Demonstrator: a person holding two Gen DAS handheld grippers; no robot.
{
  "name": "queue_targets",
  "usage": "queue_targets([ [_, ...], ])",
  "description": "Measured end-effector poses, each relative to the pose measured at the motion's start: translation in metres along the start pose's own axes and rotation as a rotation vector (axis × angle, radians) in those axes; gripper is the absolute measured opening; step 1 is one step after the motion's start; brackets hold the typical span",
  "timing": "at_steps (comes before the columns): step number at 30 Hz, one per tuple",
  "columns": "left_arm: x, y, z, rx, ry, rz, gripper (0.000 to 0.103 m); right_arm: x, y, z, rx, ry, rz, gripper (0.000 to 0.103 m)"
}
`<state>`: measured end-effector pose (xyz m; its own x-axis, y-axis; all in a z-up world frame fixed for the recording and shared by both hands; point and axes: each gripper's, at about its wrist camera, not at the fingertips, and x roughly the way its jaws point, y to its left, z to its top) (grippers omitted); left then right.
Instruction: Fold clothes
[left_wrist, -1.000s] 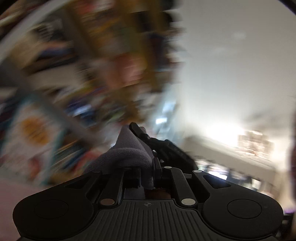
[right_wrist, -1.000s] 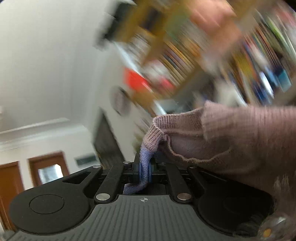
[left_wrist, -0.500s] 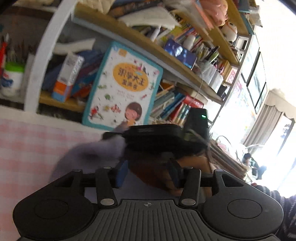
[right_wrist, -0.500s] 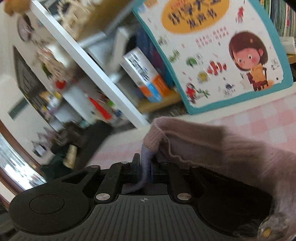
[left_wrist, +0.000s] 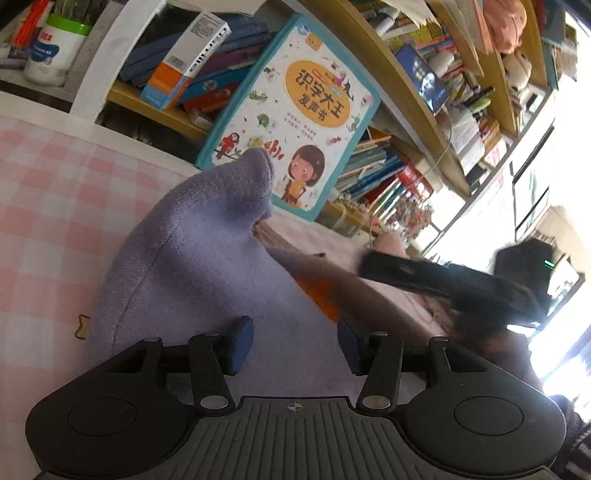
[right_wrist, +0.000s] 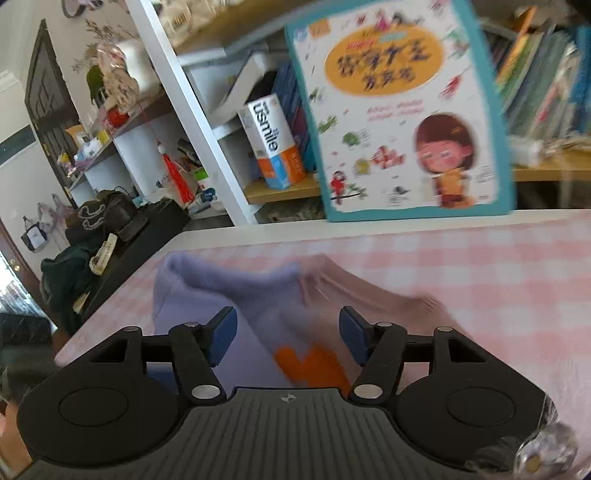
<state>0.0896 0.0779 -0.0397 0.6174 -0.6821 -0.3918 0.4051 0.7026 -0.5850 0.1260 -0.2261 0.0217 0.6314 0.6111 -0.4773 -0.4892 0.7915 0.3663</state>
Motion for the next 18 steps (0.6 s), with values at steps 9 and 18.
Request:
queue_targets([
  [9, 0.003, -0.009, -0.002, 0.058, 0.012, 0.006, 0.065, -0.084, -0.034, -0.026, -0.132, 0.075, -0.389, 0.062],
  [18, 0.003, -0.011, -0.003, 0.069, 0.015, 0.018, 0.066, -0.1, -0.067, -0.039, -0.069, 0.157, -0.463, 0.064],
])
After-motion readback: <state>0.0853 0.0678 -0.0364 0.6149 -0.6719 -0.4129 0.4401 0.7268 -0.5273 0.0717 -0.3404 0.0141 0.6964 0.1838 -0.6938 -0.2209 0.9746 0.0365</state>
